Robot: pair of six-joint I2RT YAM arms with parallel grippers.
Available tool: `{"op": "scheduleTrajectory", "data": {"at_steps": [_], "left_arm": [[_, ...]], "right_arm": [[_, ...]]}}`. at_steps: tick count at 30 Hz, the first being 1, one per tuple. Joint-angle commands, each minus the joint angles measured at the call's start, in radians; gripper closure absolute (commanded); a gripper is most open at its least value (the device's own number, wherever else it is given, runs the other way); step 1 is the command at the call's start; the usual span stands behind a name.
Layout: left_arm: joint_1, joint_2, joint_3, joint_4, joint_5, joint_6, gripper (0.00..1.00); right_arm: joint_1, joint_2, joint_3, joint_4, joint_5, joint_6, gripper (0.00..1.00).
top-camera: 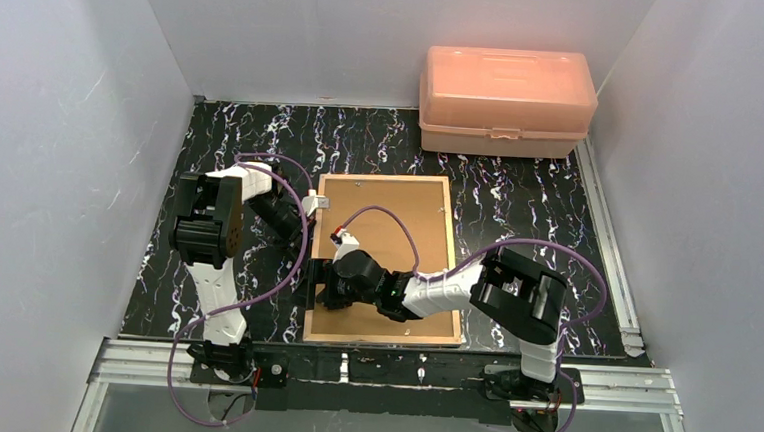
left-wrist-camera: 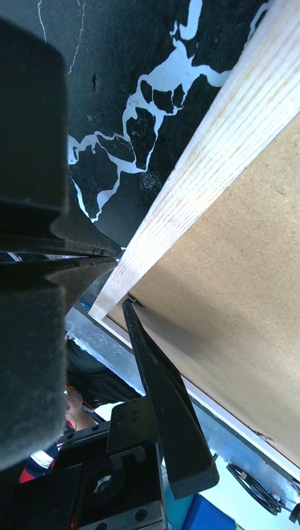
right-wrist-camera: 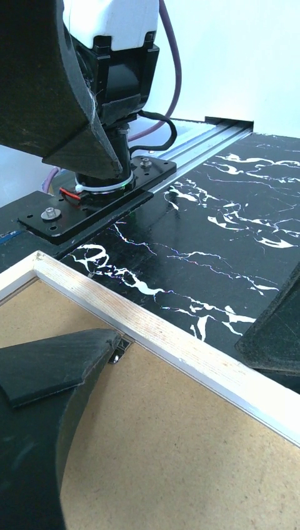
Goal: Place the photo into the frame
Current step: Install the photo frame at the center of the board.
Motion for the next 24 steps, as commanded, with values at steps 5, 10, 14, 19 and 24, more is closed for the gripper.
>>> {"op": "scheduleTrajectory", "data": {"at_steps": [5, 10, 14, 19, 24], "left_arm": [[0.004, -0.053, 0.03, -0.058, 0.025, 0.03, 1.0], [0.04, -0.047, 0.09, -0.076, 0.057, 0.006, 1.0], [0.057, -0.014, 0.137, -0.045, 0.083, -0.067, 1.0], [0.083, 0.028, 0.161, 0.029, 0.123, -0.193, 1.0], [0.127, 0.091, 0.252, 0.064, 0.155, -0.272, 1.0]], "right_arm": [[-0.012, -0.102, -0.002, -0.053, -0.065, -0.075, 0.02], [-0.083, -0.245, -0.01, -0.143, -0.041, -0.135, 0.01], [-0.197, -0.338, -0.05, -0.168, 0.0, -0.145, 0.01], [-0.323, -0.321, -0.031, -0.154, -0.034, -0.237, 0.01], [-0.415, -0.167, 0.127, -0.172, -0.177, -0.329, 0.01]]}}
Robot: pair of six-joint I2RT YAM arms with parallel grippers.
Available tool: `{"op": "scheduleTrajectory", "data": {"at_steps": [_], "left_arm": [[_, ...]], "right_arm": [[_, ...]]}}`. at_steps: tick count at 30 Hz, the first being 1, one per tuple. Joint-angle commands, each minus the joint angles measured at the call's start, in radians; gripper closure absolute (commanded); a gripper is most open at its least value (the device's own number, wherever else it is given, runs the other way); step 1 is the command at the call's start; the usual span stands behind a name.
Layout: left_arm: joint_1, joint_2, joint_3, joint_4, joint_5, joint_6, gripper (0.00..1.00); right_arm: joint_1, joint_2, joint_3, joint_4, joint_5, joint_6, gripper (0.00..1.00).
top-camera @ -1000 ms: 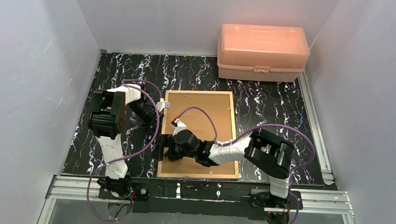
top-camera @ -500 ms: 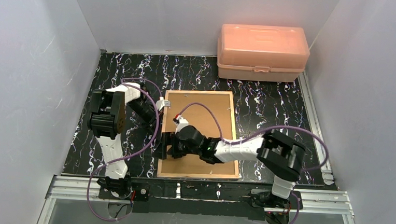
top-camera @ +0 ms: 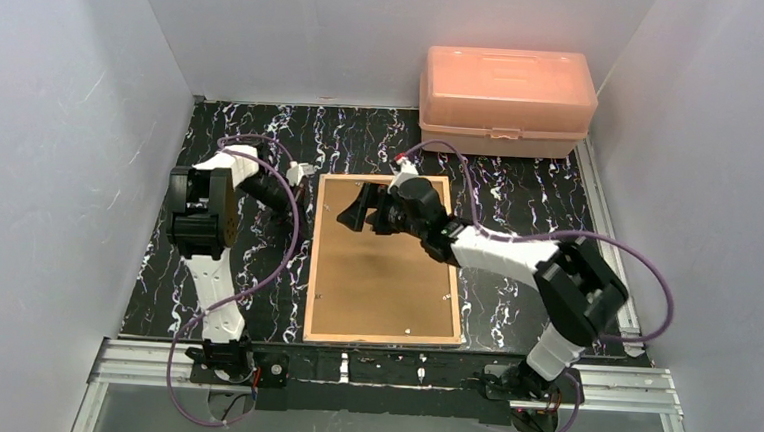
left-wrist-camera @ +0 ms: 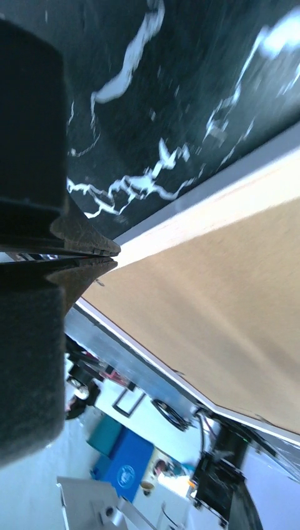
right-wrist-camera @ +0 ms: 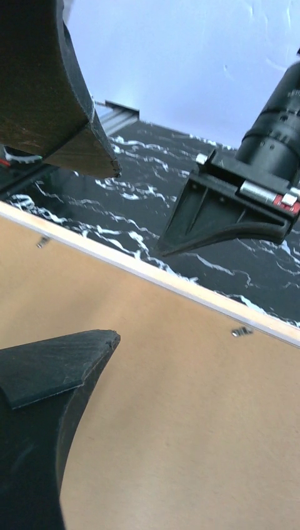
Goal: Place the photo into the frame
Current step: Install the photo frame at the center of the board.
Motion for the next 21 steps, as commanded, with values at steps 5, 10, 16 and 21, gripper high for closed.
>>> {"op": "scheduleTrajectory", "data": {"at_steps": [5, 10, 16, 21], "left_arm": [[0.037, 0.124, 0.165, 0.038, 0.086, -0.145, 0.94], [0.036, 0.165, 0.188, 0.052, 0.149, -0.165, 0.93], [0.023, 0.214, 0.227, 0.053, 0.196, -0.171, 0.92], [0.019, 0.232, 0.236, 0.058, 0.171, -0.174, 0.97]], "right_arm": [[-0.107, 0.307, 0.318, -0.015, -0.233, -0.147, 0.01], [-0.144, 0.483, 0.484, -0.02, -0.309, -0.147, 0.01], [-0.16, 0.614, 0.632, -0.029, -0.352, -0.143, 0.02], [-0.161, 0.678, 0.684, -0.027, -0.375, -0.139, 0.02]]}}
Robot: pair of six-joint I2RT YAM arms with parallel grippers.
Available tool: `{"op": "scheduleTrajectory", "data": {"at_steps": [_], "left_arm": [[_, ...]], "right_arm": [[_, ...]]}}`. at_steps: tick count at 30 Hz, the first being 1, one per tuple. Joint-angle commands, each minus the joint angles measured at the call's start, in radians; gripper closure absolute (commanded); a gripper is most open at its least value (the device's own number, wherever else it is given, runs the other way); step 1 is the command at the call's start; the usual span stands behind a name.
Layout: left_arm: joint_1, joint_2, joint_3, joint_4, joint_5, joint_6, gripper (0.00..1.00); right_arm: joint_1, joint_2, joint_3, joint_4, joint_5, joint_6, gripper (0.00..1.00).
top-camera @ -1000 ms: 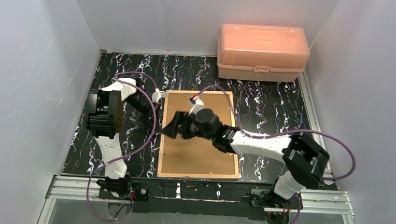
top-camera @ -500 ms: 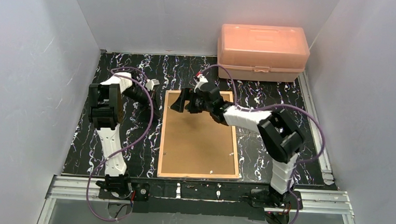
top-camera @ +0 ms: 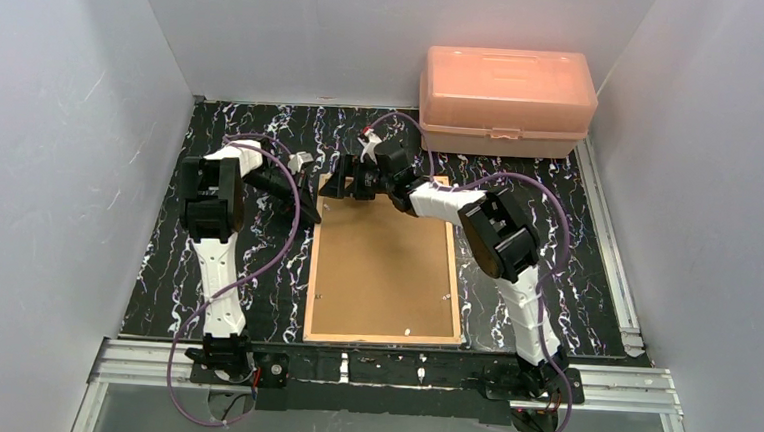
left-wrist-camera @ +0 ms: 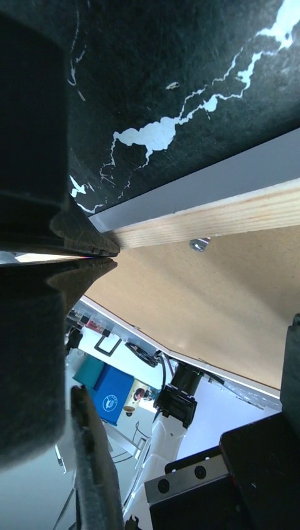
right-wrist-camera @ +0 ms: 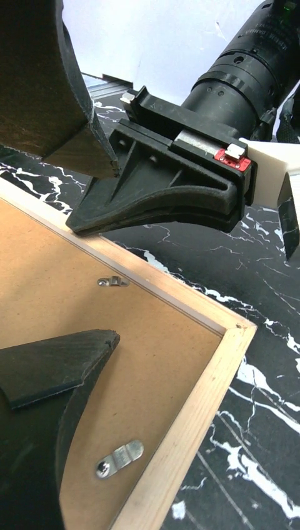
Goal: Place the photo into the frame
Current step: Install the photo frame at the center of the board.
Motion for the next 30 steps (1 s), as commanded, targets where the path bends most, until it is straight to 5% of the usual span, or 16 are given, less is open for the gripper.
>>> {"op": "scheduleTrajectory", "data": {"at_steps": [1, 12, 26, 30], "left_arm": [[-0.009, 0.011, 0.028, -0.002, -0.003, -0.012, 0.99], [-0.009, -0.046, -0.033, 0.047, -0.039, -0.042, 1.0], [0.047, -0.049, 0.056, 0.05, -0.051, -0.031, 0.74], [0.035, -0.016, 0.061, 0.043, -0.041, -0.018, 0.74]], "right_arm": [[-0.001, 0.046, 0.077, 0.018, -0.054, -0.007, 0.02], [0.0, 0.08, 0.068, 0.056, -0.089, 0.015, 0.04], [-0.001, 0.086, 0.096, 0.058, -0.105, 0.017, 0.04], [0.0, 0.091, 0.103, 0.05, -0.112, 0.013, 0.04]]}}
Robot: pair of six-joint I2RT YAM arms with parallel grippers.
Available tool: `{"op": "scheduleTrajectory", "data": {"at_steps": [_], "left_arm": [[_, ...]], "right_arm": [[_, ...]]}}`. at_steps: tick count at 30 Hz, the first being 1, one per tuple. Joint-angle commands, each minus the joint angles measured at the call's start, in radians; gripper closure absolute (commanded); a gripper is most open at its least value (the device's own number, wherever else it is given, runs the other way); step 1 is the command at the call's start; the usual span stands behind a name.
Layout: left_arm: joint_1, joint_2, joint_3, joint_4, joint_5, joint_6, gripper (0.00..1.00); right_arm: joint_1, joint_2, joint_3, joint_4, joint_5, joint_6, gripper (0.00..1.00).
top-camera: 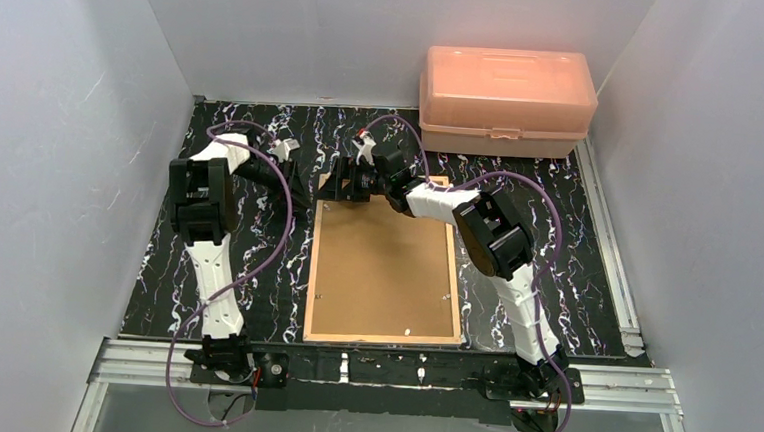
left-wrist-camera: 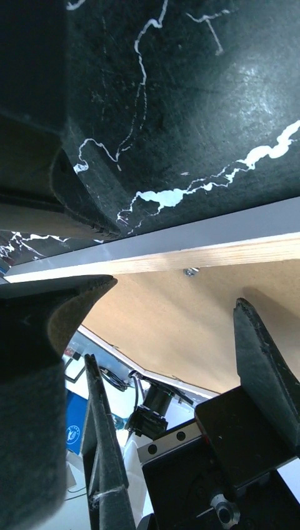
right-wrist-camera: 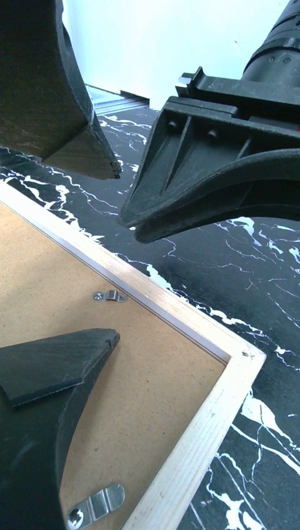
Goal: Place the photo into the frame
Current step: Install the photo frame at the center of the board.
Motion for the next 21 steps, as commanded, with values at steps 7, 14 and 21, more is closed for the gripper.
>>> {"op": "scheduleTrajectory", "data": {"at_steps": [7, 14, 21], "left_arm": [[-0.035, 0.067, 0.031, -0.005, 0.021, 0.006, 0.77], [-0.042, 0.092, 0.026, 0.02, 0.032, -0.029, 0.9], [-0.043, 0.084, 0.019, 0.025, 0.025, -0.038, 0.97]], "right_arm": [[-0.001, 0.046, 0.055, 0.017, -0.042, -0.007, 0.04], [0.0, 0.064, 0.064, 0.022, -0.081, 0.004, 0.04], [0.007, 0.066, 0.066, 0.022, -0.12, -0.004, 0.04]]}}
